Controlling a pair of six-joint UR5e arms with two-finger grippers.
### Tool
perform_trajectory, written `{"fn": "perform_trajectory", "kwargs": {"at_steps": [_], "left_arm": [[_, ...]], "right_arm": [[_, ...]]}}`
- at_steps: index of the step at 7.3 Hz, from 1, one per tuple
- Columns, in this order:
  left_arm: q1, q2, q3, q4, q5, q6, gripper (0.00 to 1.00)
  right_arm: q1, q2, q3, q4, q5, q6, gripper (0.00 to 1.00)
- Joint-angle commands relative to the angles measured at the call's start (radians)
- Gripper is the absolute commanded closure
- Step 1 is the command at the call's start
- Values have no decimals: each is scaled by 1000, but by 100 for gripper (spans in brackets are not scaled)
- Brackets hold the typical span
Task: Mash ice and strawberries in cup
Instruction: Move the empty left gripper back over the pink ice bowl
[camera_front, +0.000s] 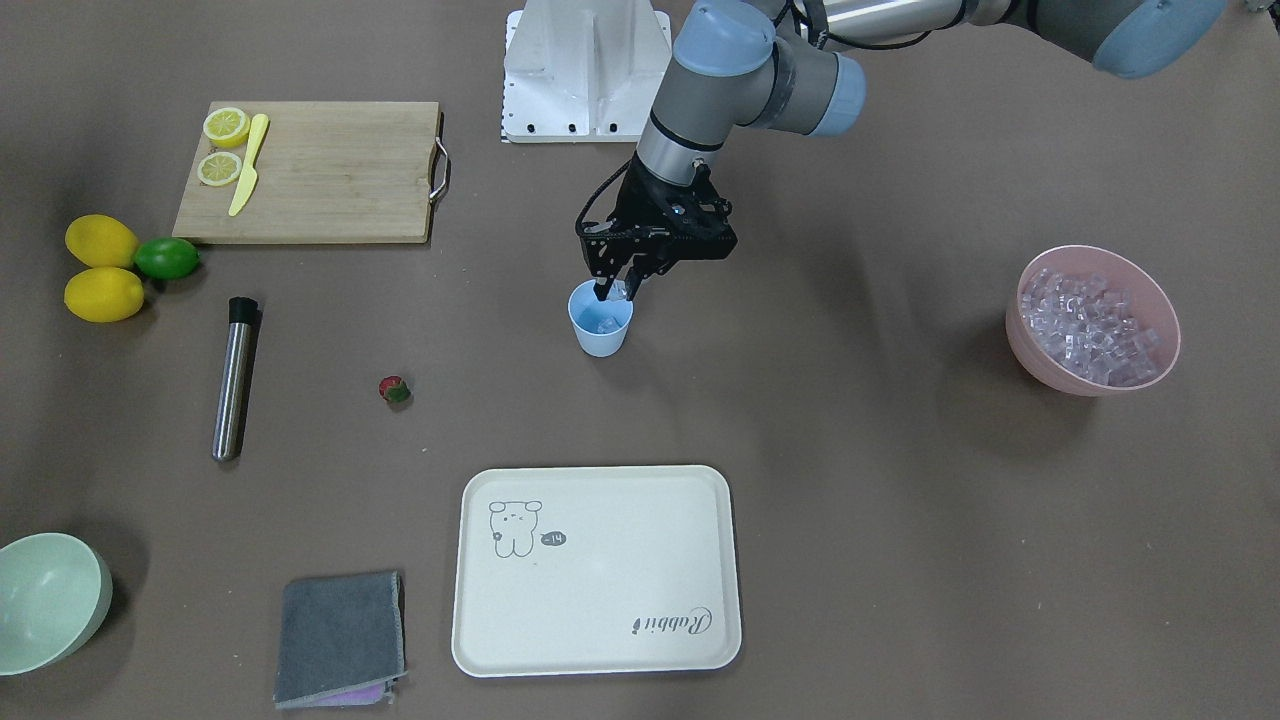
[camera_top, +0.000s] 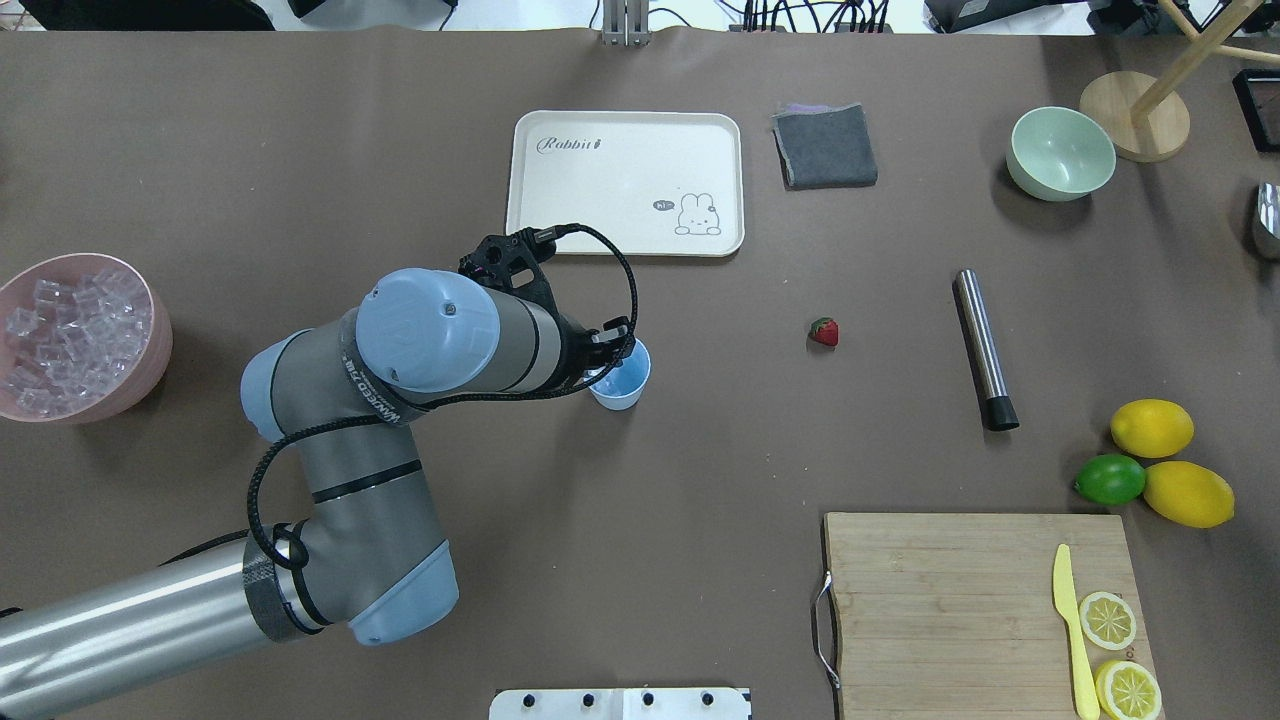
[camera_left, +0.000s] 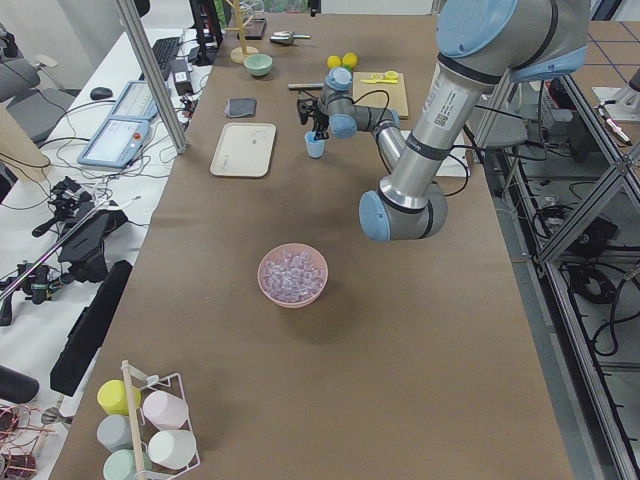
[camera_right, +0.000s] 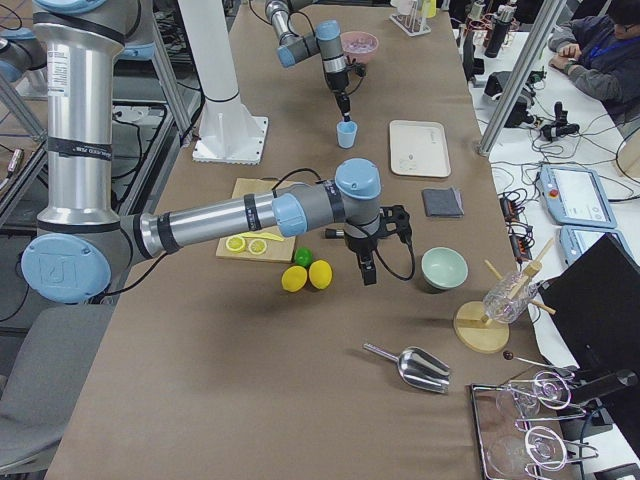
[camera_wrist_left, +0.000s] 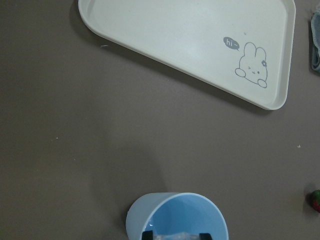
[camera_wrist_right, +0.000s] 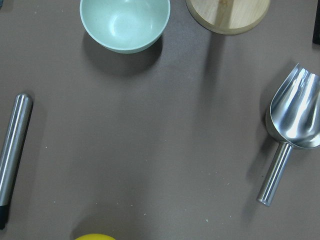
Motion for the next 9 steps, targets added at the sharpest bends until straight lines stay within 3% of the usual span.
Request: {"fn": "perform_trajectory", "kwargs": {"at_steps": [1,3,6,9], "left_arm": [[6,-3,-6,-2,19,-21,2],[-5,12,-27,23,18,5,2],[-32,47,-214,447,-19,372,0],[-224,300,-340,462,-166,728,0]], "right_arm": [[0,0,0,0,0,0,0],[0,0,0,0,0,0,0],[0,0,0,0,0,2,0],[-1,0,0,0,0,2,0]]}}
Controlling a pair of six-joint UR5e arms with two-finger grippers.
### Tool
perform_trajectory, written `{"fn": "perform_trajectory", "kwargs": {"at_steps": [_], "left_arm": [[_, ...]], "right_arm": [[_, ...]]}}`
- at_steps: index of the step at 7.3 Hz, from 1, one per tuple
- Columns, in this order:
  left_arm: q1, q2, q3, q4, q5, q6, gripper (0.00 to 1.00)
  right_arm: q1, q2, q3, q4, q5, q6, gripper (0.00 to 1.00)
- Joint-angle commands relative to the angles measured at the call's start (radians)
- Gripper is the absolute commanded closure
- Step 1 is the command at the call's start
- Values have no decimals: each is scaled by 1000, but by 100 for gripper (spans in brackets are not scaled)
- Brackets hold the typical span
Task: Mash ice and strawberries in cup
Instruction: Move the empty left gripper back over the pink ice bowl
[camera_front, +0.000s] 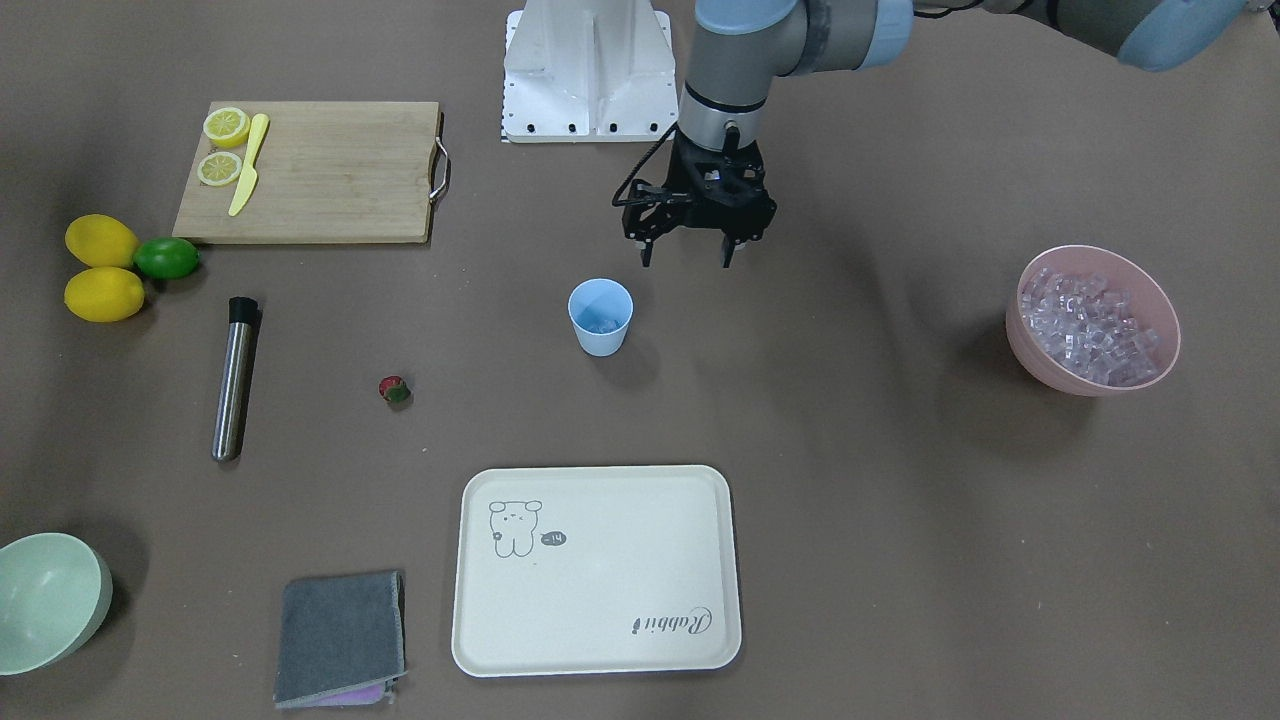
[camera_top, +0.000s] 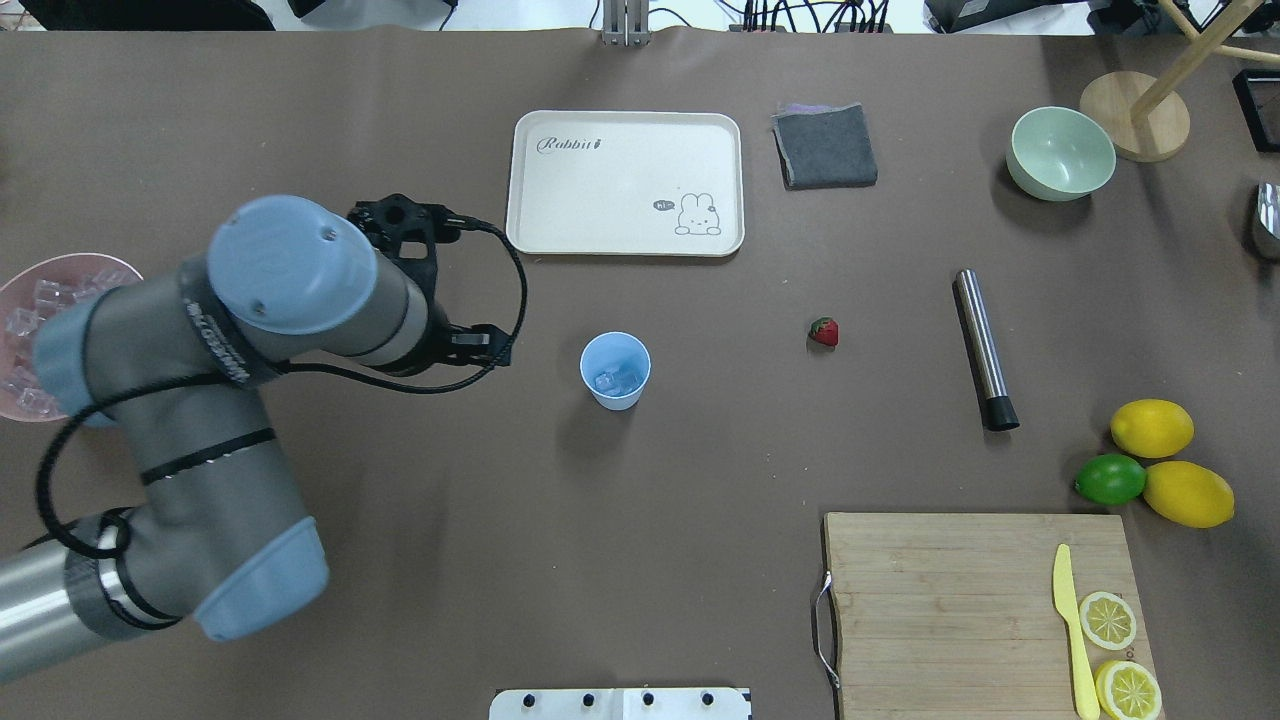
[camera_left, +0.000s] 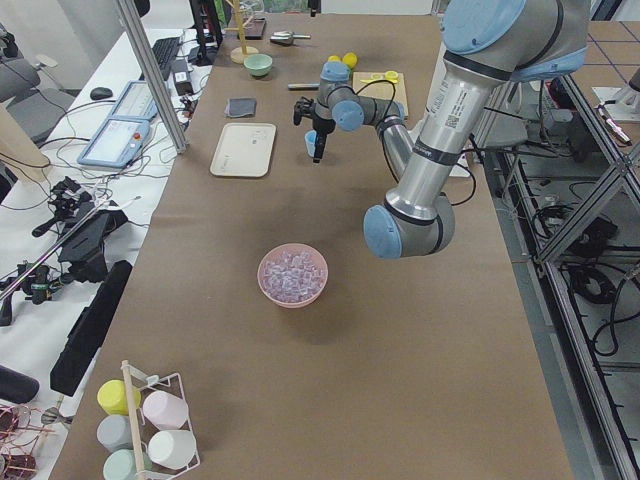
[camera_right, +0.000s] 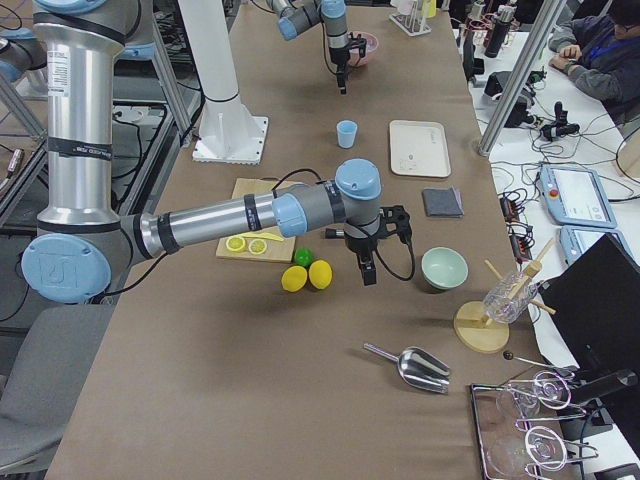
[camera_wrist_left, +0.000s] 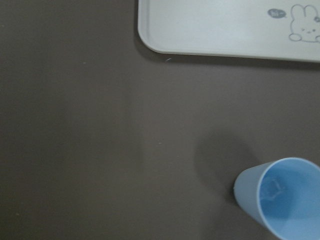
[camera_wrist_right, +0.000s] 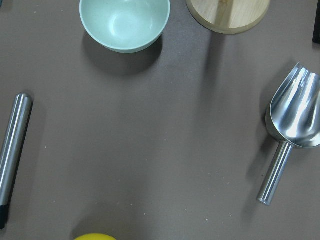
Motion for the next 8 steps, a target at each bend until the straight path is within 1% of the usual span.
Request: {"fn": "perform_trajectory", "kwargs": {"at_steps": [1,3,4,5,6,7,8], "left_arm": [[-158,184,-70,0,-100,264,0],[-305,323,-61,-82,-216,496,0],[-365,378,-51,-120,-258,548,0],[-401,419,-20,-175,-263,623,0],[-438,461,39,-272,-265,709,0],[-455,490,70,-324,-274,722,0],[-464,506,84,-346,-298,733,1]], "right_arm": [[0,0,1,0,1,0,0],[0,0,1,0,2,0,0],[-2,0,1,0,2,0,0],[-2,0,0,0,2,0,0],[-3,0,1,0,2,0,0],[-3,-2,1,0,2,0,0],[-3,0,1,0,2,0,0]]}}
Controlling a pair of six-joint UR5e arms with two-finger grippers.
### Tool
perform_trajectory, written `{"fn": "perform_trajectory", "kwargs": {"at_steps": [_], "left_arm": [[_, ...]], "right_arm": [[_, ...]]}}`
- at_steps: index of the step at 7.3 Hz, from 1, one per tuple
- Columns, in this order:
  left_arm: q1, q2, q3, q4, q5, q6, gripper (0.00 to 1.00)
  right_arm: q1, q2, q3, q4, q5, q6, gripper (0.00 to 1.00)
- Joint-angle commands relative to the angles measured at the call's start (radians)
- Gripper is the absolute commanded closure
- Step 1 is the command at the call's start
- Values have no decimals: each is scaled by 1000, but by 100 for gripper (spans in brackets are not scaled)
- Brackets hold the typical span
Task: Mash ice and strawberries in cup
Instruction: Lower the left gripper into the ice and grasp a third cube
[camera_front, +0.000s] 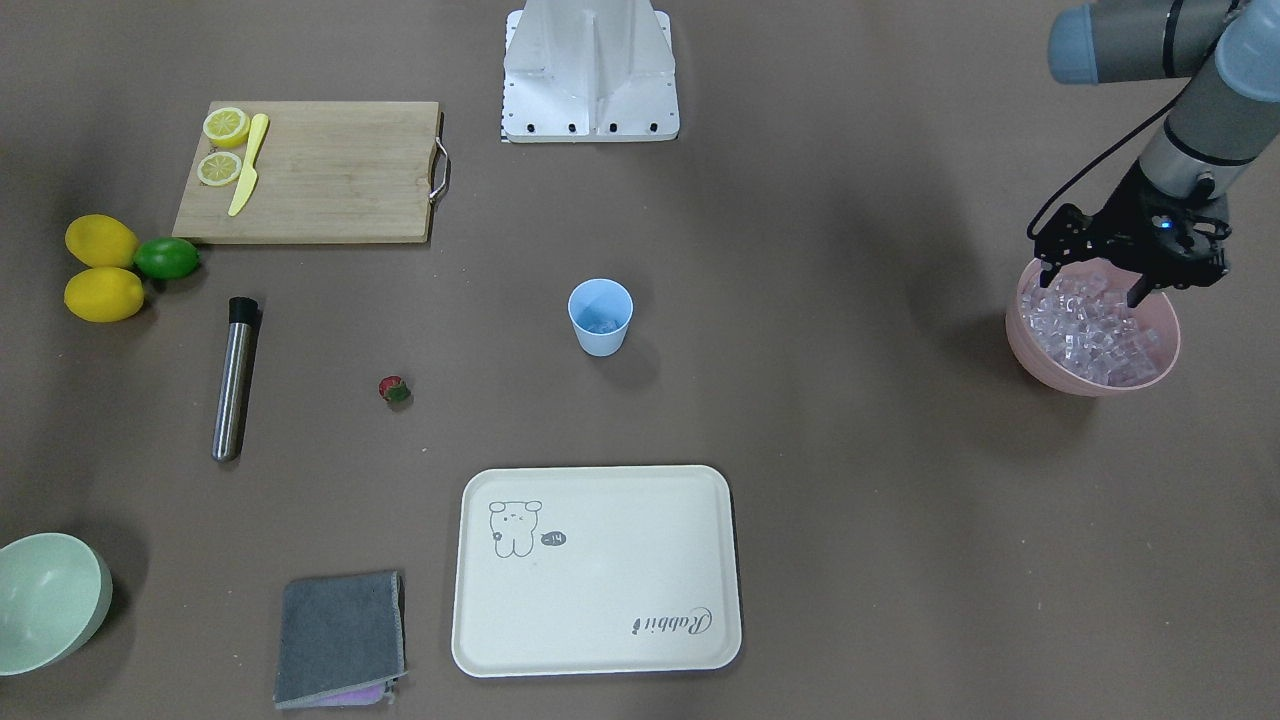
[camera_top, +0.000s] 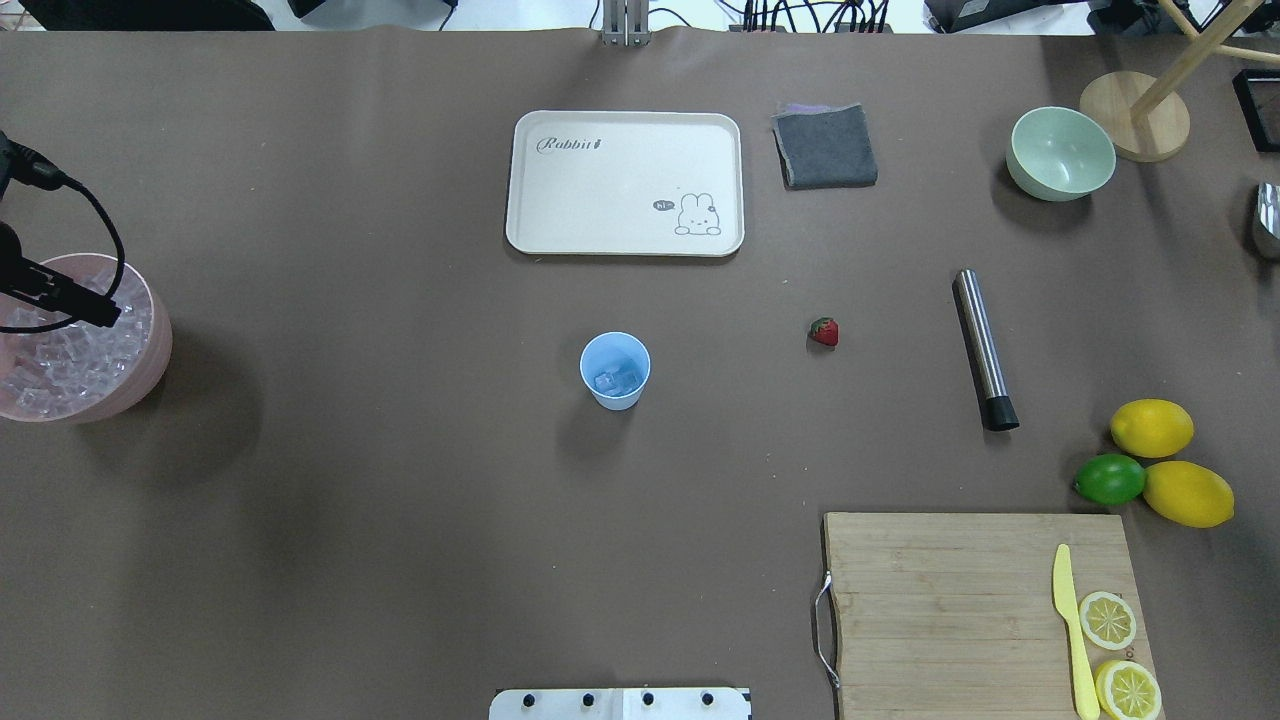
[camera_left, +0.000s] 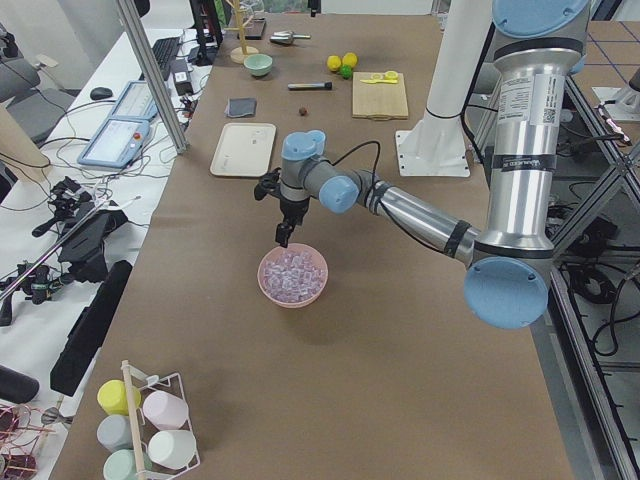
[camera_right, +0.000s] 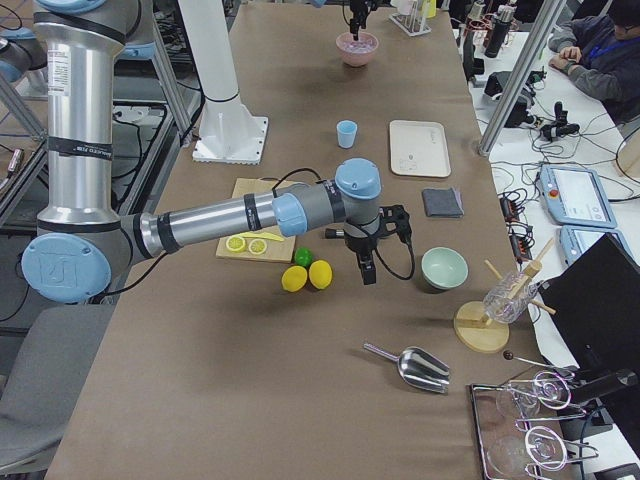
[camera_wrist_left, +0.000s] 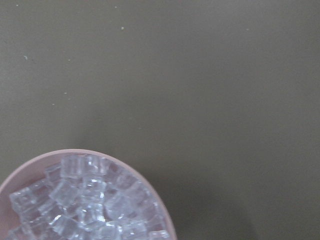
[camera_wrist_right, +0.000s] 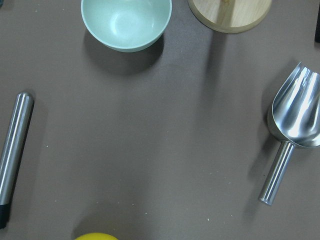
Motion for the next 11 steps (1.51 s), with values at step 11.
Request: {"fn": "perform_trajectory", "kwargs": {"at_steps": [11], "left_arm": [[60,152,210,-599,-65,-725,10]], "right_arm": [[-7,4,0,2,-9,0,0]]}}
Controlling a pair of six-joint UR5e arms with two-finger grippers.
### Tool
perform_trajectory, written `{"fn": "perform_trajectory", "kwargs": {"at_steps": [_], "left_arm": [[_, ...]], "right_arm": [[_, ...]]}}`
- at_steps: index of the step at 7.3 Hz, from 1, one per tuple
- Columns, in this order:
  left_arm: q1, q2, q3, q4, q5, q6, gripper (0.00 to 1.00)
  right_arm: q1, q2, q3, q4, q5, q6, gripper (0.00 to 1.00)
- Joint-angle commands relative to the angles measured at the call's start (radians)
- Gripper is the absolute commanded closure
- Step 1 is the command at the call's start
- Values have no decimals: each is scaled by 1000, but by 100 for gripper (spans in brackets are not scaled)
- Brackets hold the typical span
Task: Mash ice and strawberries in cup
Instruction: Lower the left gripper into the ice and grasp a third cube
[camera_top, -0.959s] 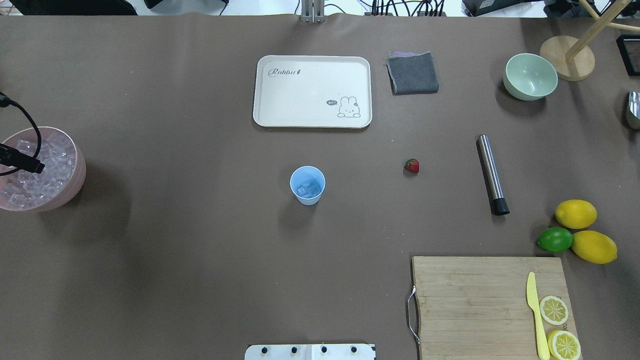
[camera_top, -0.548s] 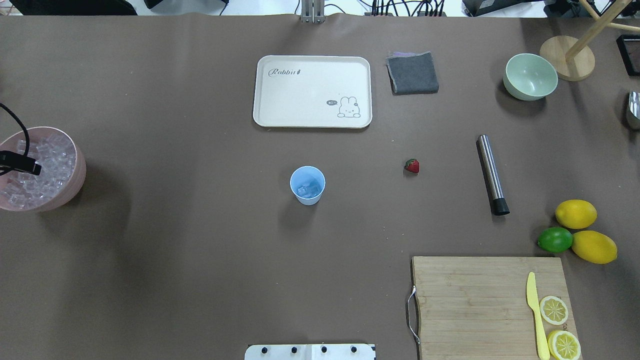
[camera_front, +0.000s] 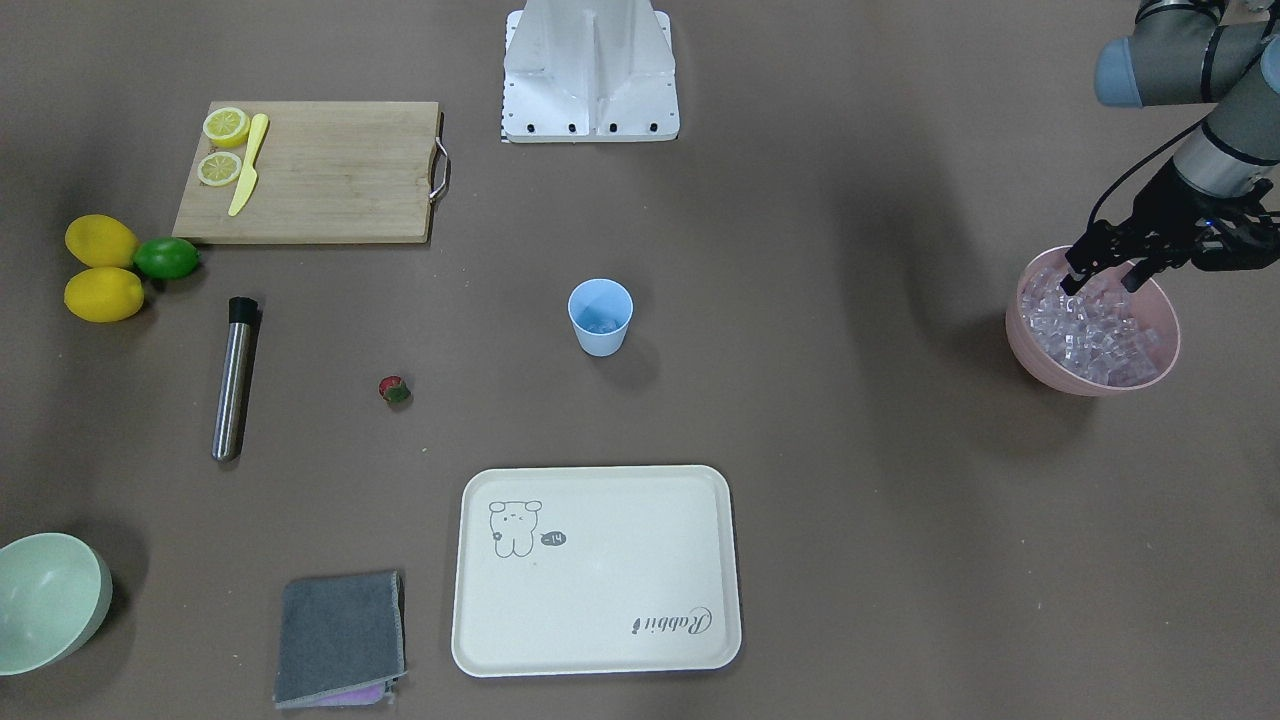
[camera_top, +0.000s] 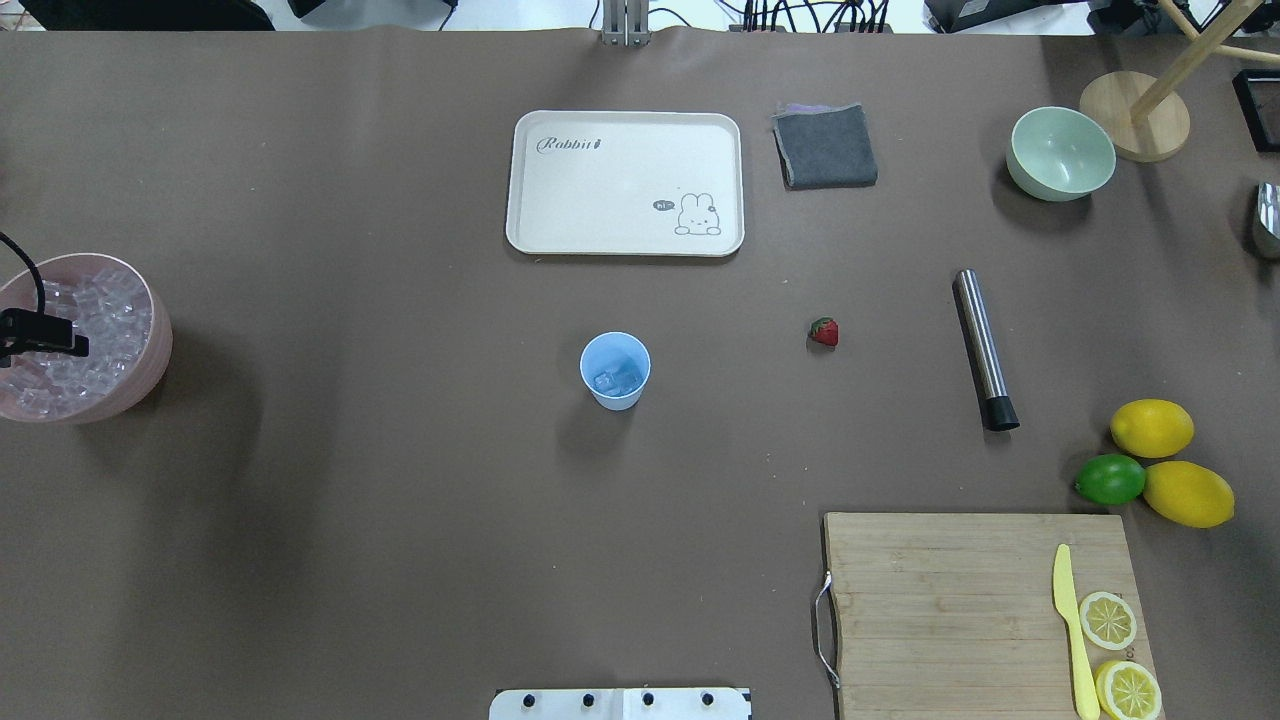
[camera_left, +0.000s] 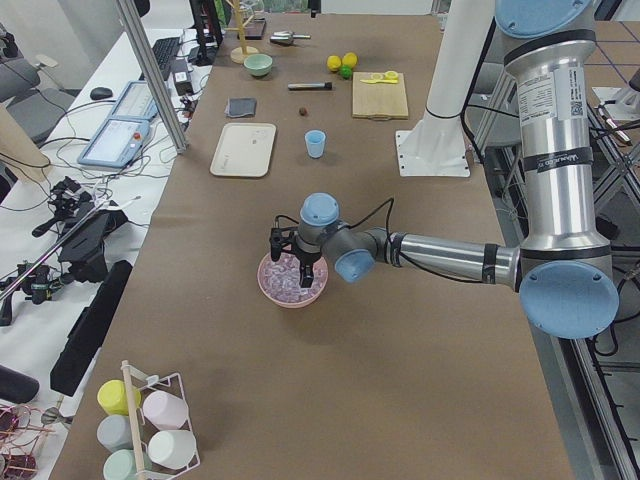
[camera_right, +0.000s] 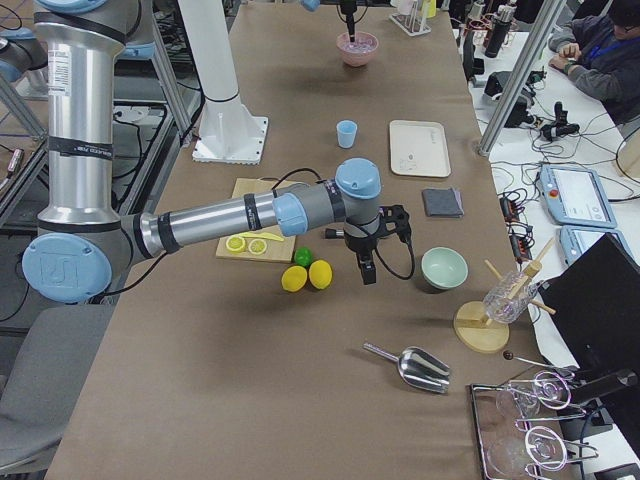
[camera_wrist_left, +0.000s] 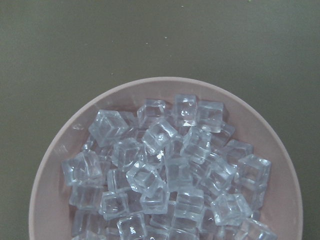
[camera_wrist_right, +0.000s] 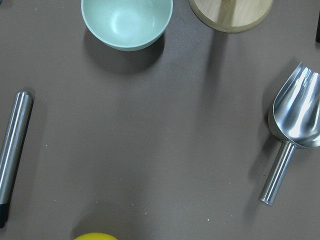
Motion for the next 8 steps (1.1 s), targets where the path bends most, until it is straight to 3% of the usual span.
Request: {"fn": "perform_trajectory", "kwargs": {"at_steps": [1,3,8], "left_arm": [[52,1,42,-110,0,-121,14],[52,2,39,-109,-2,-123,20],[62,15,36,-114,-28,-123,23]], "right_arm": [[0,5,0,1,-2,0,0],[0,7,2,1,-2,0,0],[0,7,2,1,-2,0,0]]}}
